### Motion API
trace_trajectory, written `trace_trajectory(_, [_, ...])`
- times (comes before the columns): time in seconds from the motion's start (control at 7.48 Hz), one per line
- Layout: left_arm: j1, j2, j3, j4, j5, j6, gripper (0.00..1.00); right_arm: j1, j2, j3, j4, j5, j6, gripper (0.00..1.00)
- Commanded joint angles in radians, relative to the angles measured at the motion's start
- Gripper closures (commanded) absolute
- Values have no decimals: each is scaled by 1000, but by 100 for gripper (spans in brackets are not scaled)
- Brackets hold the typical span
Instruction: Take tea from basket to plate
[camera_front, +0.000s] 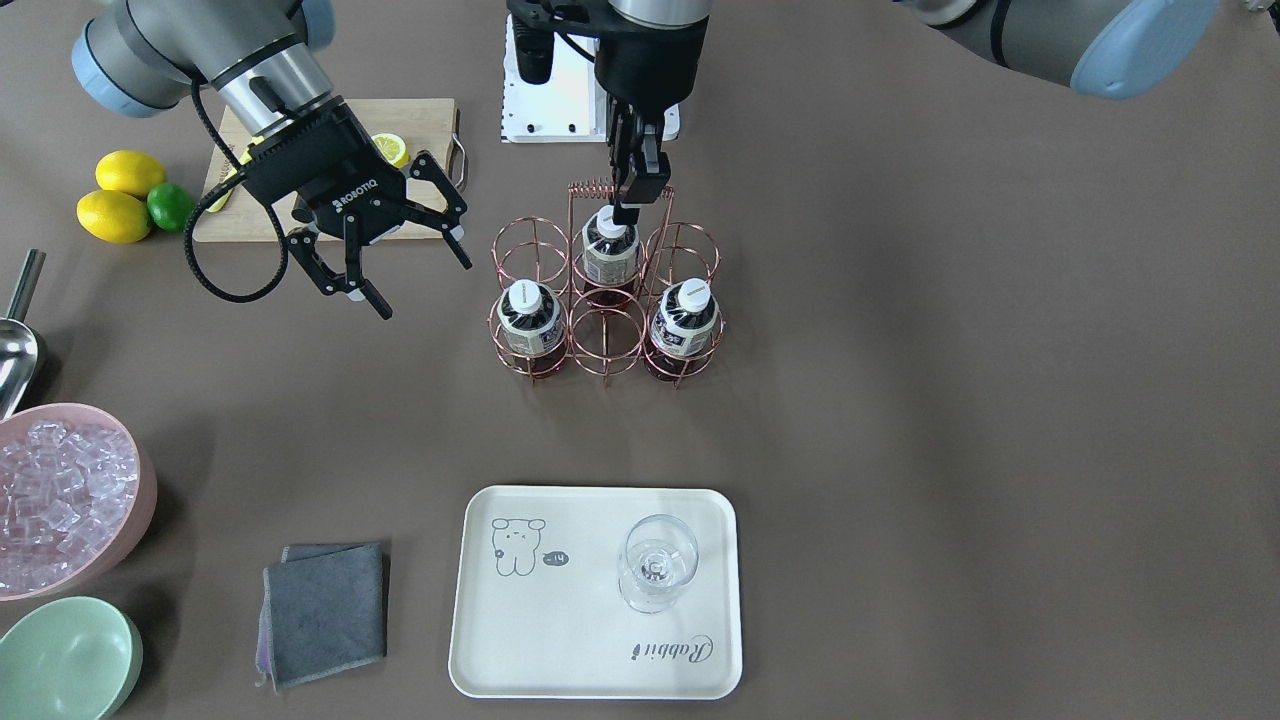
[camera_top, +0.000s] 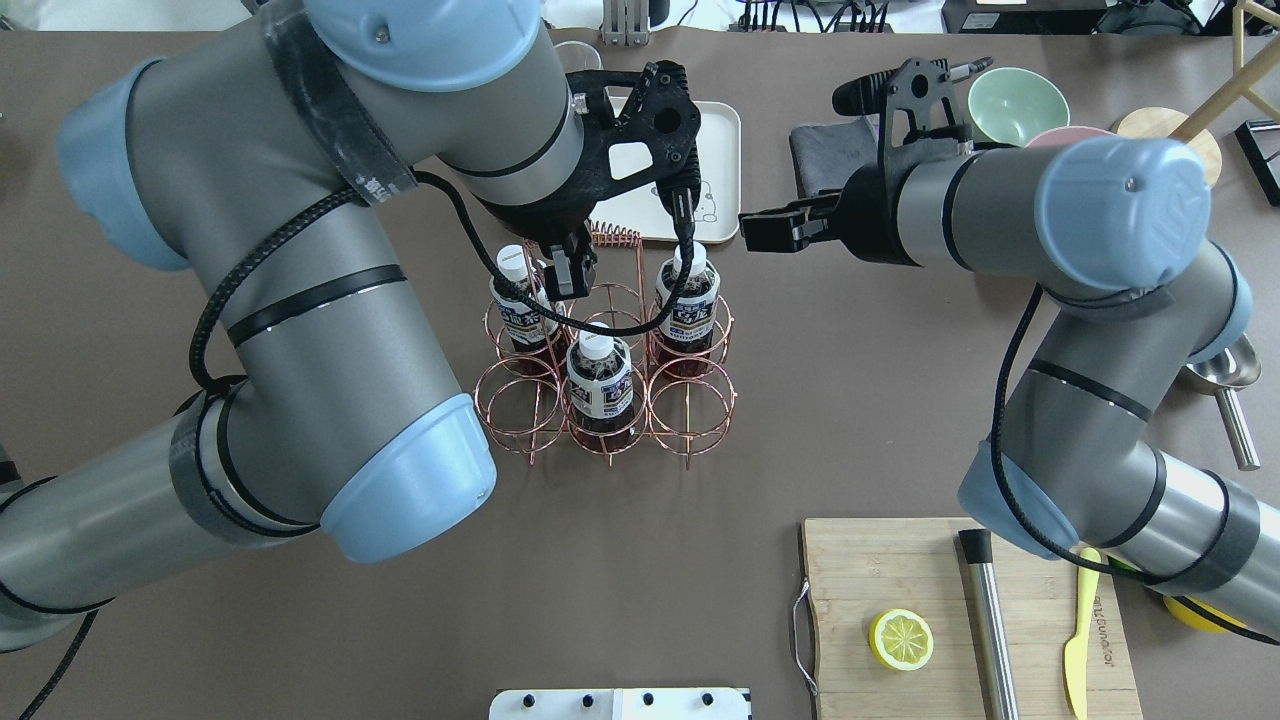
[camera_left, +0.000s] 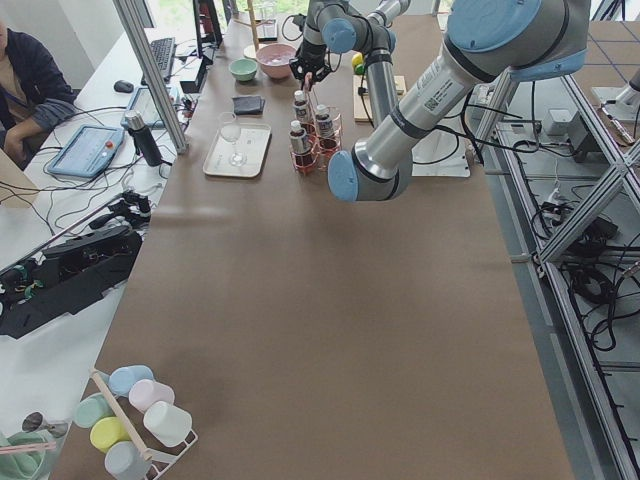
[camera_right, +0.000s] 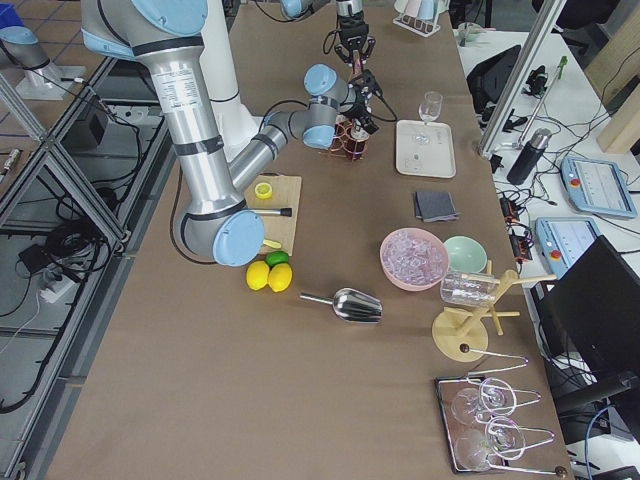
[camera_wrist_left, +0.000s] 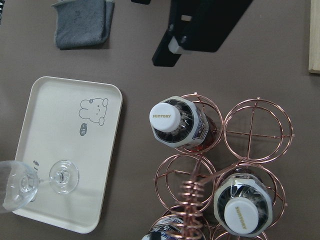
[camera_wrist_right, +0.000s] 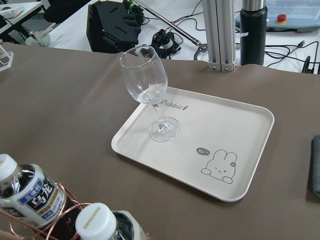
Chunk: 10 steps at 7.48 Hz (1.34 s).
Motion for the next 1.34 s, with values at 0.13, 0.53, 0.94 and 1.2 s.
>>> trace_trajectory(0.13, [0, 0, 2, -1, 4, 1, 100, -117, -25, -43, 177, -153, -101, 19])
trace_trajectory(0.53, [0, -1, 0, 1, 4, 1, 100, -131, -41, -70, 355, -178, -185, 20])
trace_trajectory(0.94, [0, 0, 2, -1, 4, 1, 100, -137, 17, -217, 471, -210, -268, 20])
trace_trajectory(1.2, [0, 0, 2, -1, 4, 1, 100, -120, 40, -221, 471, -218, -267, 20])
